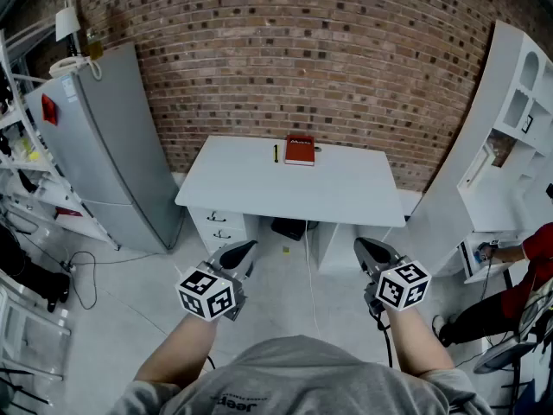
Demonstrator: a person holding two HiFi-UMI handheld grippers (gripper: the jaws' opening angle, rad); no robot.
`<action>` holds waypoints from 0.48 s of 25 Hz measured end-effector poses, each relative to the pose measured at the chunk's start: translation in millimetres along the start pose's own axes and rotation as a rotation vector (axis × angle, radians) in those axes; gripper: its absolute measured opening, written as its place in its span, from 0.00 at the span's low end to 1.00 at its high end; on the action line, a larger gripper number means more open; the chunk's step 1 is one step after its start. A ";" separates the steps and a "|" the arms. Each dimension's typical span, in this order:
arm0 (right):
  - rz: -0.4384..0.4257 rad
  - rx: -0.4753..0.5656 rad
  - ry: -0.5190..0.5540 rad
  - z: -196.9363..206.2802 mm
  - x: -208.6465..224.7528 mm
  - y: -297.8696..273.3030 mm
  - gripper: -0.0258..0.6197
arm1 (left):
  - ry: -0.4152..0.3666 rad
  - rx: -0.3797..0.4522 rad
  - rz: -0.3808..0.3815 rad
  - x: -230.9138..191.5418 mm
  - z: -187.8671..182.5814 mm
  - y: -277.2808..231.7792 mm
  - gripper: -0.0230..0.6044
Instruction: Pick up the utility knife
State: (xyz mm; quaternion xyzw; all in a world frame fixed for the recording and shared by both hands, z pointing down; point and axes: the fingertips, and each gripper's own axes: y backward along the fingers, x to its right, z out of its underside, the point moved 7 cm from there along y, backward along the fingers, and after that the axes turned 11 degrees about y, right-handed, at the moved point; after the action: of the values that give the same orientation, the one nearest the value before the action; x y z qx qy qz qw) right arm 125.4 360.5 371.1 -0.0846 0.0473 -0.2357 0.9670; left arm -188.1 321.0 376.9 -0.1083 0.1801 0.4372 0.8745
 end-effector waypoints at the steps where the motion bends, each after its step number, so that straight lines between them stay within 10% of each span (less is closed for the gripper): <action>1: -0.001 0.000 0.001 -0.2 -0.6 -0.1 0.05 | 0.000 0.000 0.000 0.2 0.6 0.5 0.03; 12: -0.014 -0.002 0.005 -3.3 6.9 -0.3 0.05 | -0.002 -0.002 -0.006 6.7 1.6 -5.4 0.03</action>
State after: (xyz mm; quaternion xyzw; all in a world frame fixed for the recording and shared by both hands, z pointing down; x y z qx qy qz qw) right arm 130.9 356.5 367.5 -0.0853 0.0496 -0.2425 0.9651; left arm -179.8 323.2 375.8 -0.1095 0.1785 0.4350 0.8757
